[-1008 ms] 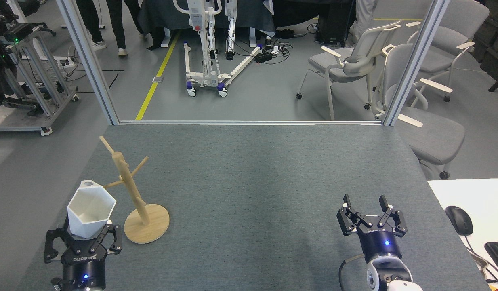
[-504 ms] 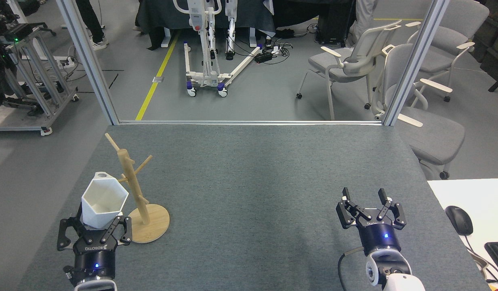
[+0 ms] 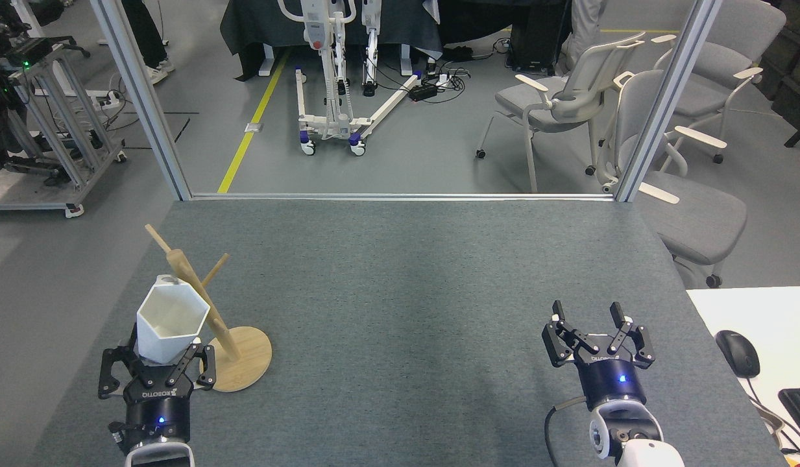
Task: Hang cup on storage rack
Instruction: 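Raise the cup with the left gripper onto a wooden stand peg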
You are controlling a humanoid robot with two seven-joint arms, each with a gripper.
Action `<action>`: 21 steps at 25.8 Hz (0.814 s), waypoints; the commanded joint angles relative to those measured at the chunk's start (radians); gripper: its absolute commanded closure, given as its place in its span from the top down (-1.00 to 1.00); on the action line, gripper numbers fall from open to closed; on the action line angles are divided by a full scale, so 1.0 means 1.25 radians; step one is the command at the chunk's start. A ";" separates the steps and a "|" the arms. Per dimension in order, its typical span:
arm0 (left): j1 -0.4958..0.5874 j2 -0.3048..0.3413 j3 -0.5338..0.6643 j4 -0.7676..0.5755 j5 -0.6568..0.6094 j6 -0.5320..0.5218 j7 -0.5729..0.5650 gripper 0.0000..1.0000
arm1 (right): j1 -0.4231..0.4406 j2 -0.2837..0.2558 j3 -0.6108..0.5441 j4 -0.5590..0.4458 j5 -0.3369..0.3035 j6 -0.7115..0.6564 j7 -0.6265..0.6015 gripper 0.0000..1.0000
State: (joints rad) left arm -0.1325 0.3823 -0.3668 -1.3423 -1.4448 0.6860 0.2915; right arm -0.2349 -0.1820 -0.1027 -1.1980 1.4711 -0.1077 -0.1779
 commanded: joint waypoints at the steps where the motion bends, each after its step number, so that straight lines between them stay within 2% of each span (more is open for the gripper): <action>1: -0.002 -0.001 0.004 0.007 0.013 0.003 0.001 -1.00 | -0.001 -0.002 0.000 0.000 0.000 0.000 0.000 0.98; 5: -0.016 0.000 0.003 0.021 0.016 0.002 0.001 -1.00 | 0.003 -0.021 -0.001 0.000 0.000 -0.001 -0.001 0.98; 15: -0.016 -0.004 -0.005 0.020 0.015 -0.001 0.005 -0.98 | 0.005 -0.018 -0.001 0.000 -0.001 -0.001 -0.001 0.98; 16: -0.016 -0.005 -0.005 0.020 0.013 -0.001 0.006 -0.73 | 0.005 -0.018 -0.001 0.000 -0.001 -0.001 -0.001 0.98; 17: -0.016 -0.009 -0.005 0.021 0.013 0.000 0.006 -0.31 | 0.005 -0.018 -0.001 0.000 -0.001 -0.001 -0.001 0.98; 18: -0.014 -0.014 -0.005 0.021 0.012 0.003 0.012 0.40 | 0.005 -0.018 -0.001 0.000 -0.001 -0.002 -0.001 0.98; 19: -0.016 -0.020 -0.005 0.021 0.012 0.003 0.013 0.95 | 0.005 -0.018 -0.001 0.001 -0.001 -0.002 -0.001 0.98; 21: -0.012 -0.022 -0.006 0.022 0.012 -0.005 0.011 1.00 | 0.005 -0.018 -0.003 0.000 -0.001 -0.002 -0.001 0.98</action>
State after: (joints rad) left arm -0.1501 0.3633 -0.3730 -1.3169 -1.4289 0.6852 0.3032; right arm -0.2287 -0.2042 -0.1045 -1.1977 1.4696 -0.1100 -0.1797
